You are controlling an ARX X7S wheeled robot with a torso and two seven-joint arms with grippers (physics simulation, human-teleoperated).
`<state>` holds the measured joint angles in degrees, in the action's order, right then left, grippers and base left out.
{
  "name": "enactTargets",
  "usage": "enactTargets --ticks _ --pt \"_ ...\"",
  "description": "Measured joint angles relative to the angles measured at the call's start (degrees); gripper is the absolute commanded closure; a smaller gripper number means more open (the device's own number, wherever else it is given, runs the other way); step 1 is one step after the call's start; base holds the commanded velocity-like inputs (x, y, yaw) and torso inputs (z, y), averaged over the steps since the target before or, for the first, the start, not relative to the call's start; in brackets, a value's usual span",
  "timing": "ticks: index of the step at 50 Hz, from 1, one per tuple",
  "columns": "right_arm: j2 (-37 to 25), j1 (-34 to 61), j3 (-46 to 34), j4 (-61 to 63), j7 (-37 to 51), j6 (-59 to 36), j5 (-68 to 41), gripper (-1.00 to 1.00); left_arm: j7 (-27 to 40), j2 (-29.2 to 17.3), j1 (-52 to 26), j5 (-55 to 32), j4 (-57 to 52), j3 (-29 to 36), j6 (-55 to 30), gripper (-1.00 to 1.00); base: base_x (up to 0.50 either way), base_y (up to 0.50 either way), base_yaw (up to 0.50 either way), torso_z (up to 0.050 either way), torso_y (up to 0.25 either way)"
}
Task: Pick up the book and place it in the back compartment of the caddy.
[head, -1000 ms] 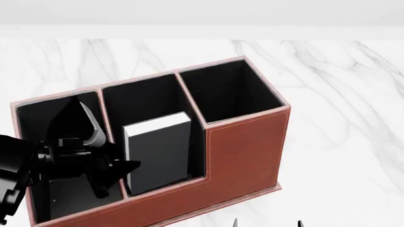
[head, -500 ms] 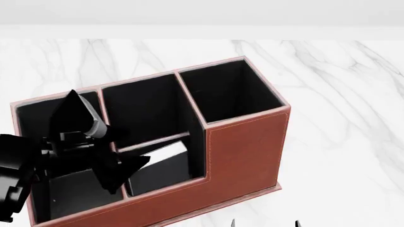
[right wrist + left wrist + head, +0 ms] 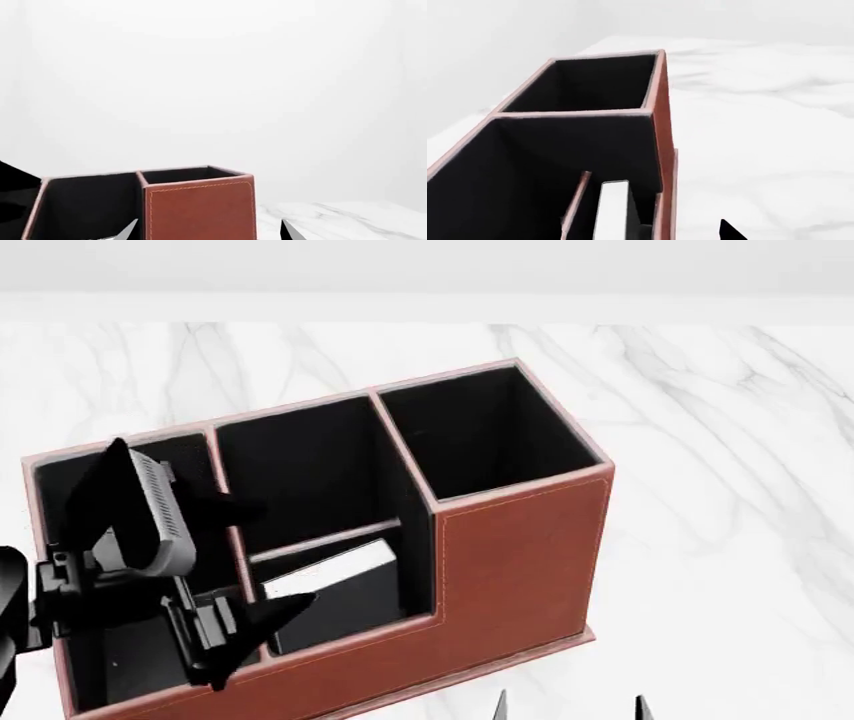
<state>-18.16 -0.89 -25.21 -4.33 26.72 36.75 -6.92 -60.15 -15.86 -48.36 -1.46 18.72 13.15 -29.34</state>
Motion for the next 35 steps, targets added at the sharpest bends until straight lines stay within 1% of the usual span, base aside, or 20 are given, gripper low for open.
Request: enactTargets --ticks 7,15,26,35 --pt "-1.0 1.8 1.2 4.6 1.2 -5.3 0.2 -1.00 0.0 -2.4 7.6 -1.0 -18.1 -1.0 -7.5 -1.00 0.00 0.00 0.00 0.000 0.000" --pt "-2.6 4.6 2.7 11.9 2.3 -13.7 0.0 -1.00 0.3 -4.2 12.5 -1.9 -33.4 -2.2 -13.9 -1.00 0.00 0.00 0.00 0.000 0.000" --pt "-5.3 6.9 4.4 25.0 4.1 -25.0 1.2 -1.00 0.9 -5.4 13.8 -2.7 -46.4 -3.4 -20.5 -1.00 0.00 0.00 0.00 0.000 0.000" --pt "-8.0 4.2 6.2 36.2 5.9 -28.4 2.9 -1.00 1.6 -6.1 15.0 -3.5 -55.1 -6.0 -23.3 -1.00 0.00 0.00 0.00 0.000 0.000"
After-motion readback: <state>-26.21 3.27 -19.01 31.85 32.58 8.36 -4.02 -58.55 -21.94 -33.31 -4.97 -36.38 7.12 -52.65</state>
